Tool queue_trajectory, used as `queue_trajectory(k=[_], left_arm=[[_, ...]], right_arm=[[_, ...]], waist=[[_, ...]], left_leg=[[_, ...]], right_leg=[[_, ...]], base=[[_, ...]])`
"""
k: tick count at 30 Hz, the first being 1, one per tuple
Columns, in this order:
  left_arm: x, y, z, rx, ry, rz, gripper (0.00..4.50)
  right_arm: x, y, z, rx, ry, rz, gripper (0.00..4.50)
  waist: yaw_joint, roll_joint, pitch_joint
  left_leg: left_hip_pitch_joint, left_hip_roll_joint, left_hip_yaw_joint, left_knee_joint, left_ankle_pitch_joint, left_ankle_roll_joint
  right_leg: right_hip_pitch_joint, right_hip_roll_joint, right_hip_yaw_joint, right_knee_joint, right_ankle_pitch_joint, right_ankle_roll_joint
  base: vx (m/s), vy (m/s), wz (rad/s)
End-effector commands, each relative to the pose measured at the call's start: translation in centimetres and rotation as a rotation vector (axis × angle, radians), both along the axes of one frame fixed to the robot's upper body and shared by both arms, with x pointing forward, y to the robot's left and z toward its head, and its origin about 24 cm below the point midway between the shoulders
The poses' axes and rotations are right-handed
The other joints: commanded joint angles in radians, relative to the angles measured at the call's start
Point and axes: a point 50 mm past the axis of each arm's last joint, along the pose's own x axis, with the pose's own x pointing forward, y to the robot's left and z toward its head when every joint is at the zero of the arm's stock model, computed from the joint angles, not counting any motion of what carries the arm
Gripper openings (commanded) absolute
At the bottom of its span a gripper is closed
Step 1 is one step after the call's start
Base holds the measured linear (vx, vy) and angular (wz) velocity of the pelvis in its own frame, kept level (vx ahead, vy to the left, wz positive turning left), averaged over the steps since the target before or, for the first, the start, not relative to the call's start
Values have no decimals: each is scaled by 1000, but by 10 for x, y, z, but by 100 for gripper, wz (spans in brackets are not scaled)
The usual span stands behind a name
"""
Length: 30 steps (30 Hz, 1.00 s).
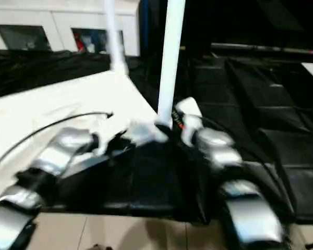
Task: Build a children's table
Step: Insert table leg to table base, then rotate leg to tighten
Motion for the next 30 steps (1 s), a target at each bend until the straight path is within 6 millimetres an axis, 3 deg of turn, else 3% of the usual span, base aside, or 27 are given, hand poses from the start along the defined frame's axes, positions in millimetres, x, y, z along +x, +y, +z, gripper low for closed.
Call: queue_trajectory(k=[1, 4, 7, 11, 17, 30], left_arm=[[-5, -16, 16, -139, -63, -106, 0], [-14, -8, 16, -150, -46, -176, 0], [-16, -6, 16, -151, -42, -184, 0], [-17, -3, 14, -150, -40, -177, 0], [-18, -3, 13, -152, -38, -173, 0], [-20, -2, 11, -156, -29, -173, 0]], right_arm=[[-2, 6, 8, -3, -22, 92, 319], [-10, 0, 11, -35, -31, 176, 319], [-12, -2, 10, -58, -26, 200, 319], [-14, -1, 1, -134, -24, 230, 319], [-15, 0, -1, -149, -24, 237, 273], [-14, -3, -6, -15, 56, 156, 266]], waist=[[0, -8, -75], [3, -12, -72], [5, -12, -72], [5, -20, -68], [5, -20, -70], [2, -19, -73]], left_leg=[[23, 24, 0, -48, -182, 88], [20, 24, 0, -49, -188, 83], [23, 23, 1, -49, -199, 74], [23, 22, 0, -52, -227, 43], [21, 21, -1, -49, -190, 57], [20, 20, 0, -46, -185, 68]], right_leg=[[59, -40, 31, -49, -49, -283], [62, -42, 32, -53, -85, -263], [56, -41, 34, -56, -126, -252], [54, -45, 36, -64, -223, -218], [54, -41, 35, -57, -178, -221], [55, -39, 36, -53, -156, -234]], base=[[0, 0, 0], [0, 0, 0], [0, 0, 0], [0, 0, 0], [0, 0, 0], [0, 0, 0]])
